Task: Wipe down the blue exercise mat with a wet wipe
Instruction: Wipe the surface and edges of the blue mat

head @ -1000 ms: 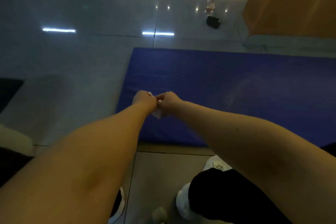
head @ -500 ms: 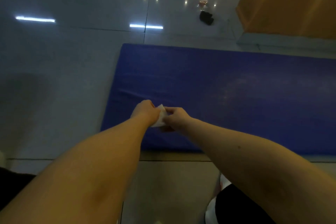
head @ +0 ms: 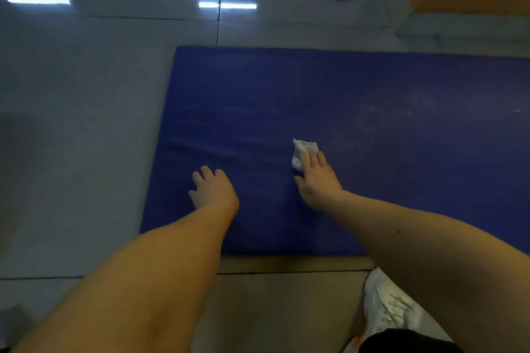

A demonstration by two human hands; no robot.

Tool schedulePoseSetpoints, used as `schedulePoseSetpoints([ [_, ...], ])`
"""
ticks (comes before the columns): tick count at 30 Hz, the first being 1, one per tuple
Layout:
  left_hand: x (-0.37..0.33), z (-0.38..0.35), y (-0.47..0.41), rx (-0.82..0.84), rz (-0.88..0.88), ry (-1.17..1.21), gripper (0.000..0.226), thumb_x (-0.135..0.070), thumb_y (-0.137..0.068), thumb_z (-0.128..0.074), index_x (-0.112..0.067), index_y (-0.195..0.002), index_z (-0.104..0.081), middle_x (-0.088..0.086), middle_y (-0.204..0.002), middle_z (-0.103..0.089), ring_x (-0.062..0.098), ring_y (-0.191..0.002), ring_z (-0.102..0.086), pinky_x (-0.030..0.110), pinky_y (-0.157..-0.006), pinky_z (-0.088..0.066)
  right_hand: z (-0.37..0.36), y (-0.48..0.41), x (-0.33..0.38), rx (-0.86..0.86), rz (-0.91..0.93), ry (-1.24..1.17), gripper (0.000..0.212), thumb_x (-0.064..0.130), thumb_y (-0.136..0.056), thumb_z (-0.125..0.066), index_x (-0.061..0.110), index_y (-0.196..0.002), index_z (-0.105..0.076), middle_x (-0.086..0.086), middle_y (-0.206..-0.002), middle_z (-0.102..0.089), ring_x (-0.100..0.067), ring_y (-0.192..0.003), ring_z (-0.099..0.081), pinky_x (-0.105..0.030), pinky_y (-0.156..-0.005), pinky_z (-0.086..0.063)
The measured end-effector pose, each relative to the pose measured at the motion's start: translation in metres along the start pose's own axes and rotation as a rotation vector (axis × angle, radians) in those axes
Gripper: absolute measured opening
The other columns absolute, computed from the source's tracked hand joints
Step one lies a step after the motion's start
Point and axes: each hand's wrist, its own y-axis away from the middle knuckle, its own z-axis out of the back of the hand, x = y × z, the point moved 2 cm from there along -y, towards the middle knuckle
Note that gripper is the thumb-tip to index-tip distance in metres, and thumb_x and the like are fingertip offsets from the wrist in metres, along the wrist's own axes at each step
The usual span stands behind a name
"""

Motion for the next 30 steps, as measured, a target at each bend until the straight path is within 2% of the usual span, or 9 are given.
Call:
schedulePoseSetpoints([
  [3,0.005,-0.009,-0.014,0.068,0.061,0.005,0.104,-0.042,-0.090,-0.072,-0.025,-0.160,0.002,0.010,-0.165,0.017,0.039,-0.152,0.011,0.064,-0.115,-0.026,-0.022,-0.004,0.002,0.056,-0.034,0.020,0.076,0.057,-0.104,-0.028,0.029,-0.159,0.015,-0.008,-0.164,0.030,-0.031,-0.150,0.028,-0.049,-0.125,0.009],
  [8,0.006,-0.011,-0.023,0.121,0.082,0.049,0.111,-0.046,-0.086,-0.074,-0.030,-0.159,0.008,0.009,-0.164,0.024,0.040,-0.151,0.014,0.067,-0.113,-0.028,-0.032,-0.015,0.039,-0.043,-0.062,-0.032,0.076,0.050,-0.106,-0.025,0.012,-0.159,0.015,-0.007,-0.164,0.029,-0.025,-0.151,0.028,-0.046,-0.125,0.012],
  [11,0.004,-0.013,-0.026,0.112,0.084,0.041,0.109,-0.045,-0.088,-0.074,-0.029,-0.160,0.006,0.010,-0.163,0.024,0.041,-0.151,0.014,0.067,-0.112,-0.029,-0.038,-0.022,0.069,-0.051,0.114,-0.040,0.075,0.042,-0.107,-0.029,0.012,-0.159,0.015,-0.006,-0.163,0.031,-0.022,-0.150,0.030,-0.046,-0.125,0.011],
  [15,0.003,-0.013,-0.029,0.108,0.080,0.032,0.095,-0.036,-0.097,-0.064,-0.028,-0.160,0.006,0.011,-0.164,0.023,0.042,-0.150,0.014,0.068,-0.112,-0.028,-0.053,-0.026,0.117,0.116,0.481,0.137,0.071,0.040,-0.108,-0.027,0.012,-0.160,0.013,-0.007,-0.166,0.024,-0.020,-0.150,0.029,-0.046,-0.125,0.008],
  [17,0.002,-0.012,-0.029,0.104,0.083,0.034,0.090,-0.033,-0.098,-0.061,-0.028,-0.160,0.005,0.011,-0.164,0.022,0.042,-0.150,0.014,0.068,-0.112,-0.028,-0.052,-0.032,0.121,0.108,0.521,0.254,0.072,0.046,-0.107,-0.025,0.012,-0.160,0.011,-0.006,-0.167,0.020,-0.019,-0.151,0.027,-0.044,-0.125,0.009],
  [19,0.004,-0.011,-0.028,0.113,0.084,0.028,0.098,-0.040,-0.094,-0.067,-0.029,-0.160,0.005,0.011,-0.164,0.022,0.042,-0.150,0.013,0.068,-0.112,-0.029,-0.044,-0.036,0.118,0.061,0.530,0.324,0.072,0.050,-0.107,-0.023,0.012,-0.160,0.008,-0.005,-0.167,0.018,-0.018,-0.152,0.024,-0.043,-0.126,0.009],
  [25,0.004,-0.010,-0.028,0.135,0.079,0.016,0.110,-0.046,-0.086,-0.075,-0.028,-0.160,0.005,0.012,-0.163,0.023,0.043,-0.150,0.014,0.068,-0.110,-0.032,-0.009,-0.057,0.052,-0.097,0.299,0.142,0.077,0.045,-0.105,-0.037,0.016,-0.161,0.006,-0.004,-0.169,0.014,-0.018,-0.155,0.016,-0.041,-0.126,0.006],
  [28,0.005,-0.010,-0.027,0.138,0.074,0.014,0.111,-0.047,-0.086,-0.075,-0.028,-0.160,0.006,0.012,-0.163,0.024,0.042,-0.150,0.014,0.067,-0.111,-0.032,0.014,-0.067,-0.004,-0.205,-0.003,0.077,0.074,0.046,-0.104,-0.037,0.015,-0.161,0.000,-0.003,-0.169,0.012,-0.021,-0.155,0.013,-0.042,-0.126,0.006],
  [30,0.006,-0.010,-0.028,0.139,0.069,0.017,0.111,-0.048,-0.086,-0.074,-0.029,-0.160,0.008,0.012,-0.163,0.025,0.042,-0.150,0.014,0.066,-0.111,-0.031,0.026,-0.067,-0.028,-0.175,-0.240,0.074,0.073,0.048,-0.106,-0.026,0.008,-0.160,0.003,-0.009,-0.169,0.013,-0.026,-0.155,0.015,-0.045,-0.126,0.006],
])
